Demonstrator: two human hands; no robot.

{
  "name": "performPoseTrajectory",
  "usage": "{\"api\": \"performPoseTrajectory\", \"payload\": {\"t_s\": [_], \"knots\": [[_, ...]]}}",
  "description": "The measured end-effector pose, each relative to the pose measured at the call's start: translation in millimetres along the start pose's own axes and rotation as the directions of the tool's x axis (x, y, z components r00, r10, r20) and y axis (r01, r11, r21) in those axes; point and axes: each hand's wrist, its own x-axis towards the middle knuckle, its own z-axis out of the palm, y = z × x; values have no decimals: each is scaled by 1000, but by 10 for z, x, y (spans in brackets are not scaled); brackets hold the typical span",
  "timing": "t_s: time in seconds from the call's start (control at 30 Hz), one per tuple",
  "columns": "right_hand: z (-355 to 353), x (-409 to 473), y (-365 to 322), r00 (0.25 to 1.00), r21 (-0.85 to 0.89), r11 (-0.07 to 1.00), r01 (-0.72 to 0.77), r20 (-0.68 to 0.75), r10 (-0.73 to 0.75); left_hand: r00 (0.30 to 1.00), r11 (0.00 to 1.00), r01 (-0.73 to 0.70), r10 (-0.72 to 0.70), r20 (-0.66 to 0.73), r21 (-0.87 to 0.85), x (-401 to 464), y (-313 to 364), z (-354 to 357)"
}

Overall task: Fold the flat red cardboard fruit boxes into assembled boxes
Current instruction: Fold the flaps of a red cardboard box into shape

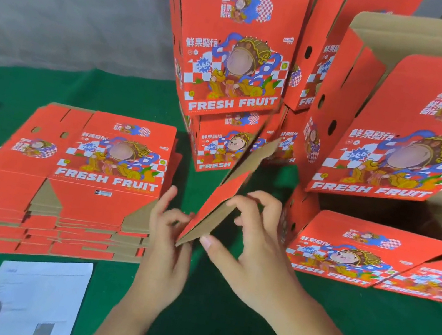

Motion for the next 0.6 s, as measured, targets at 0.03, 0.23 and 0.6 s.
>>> {"api": "performPoseTrajectory", "payload": {"t_s": [0.03,0.23,0.6], "knots": [[-18,27,12,1000,-13,1000,25,-3,-25,1000,1000,-5,6,-28,12,13,-15,-15],[-110,229,-74,988,-148,978,146,-35,-152,987,999,-47,48,-153,11,51,27,32],[-32,335,67,976,-305,935,180,-64,-209,989,857,146,-137,-55,495,129,2,-131]]}}
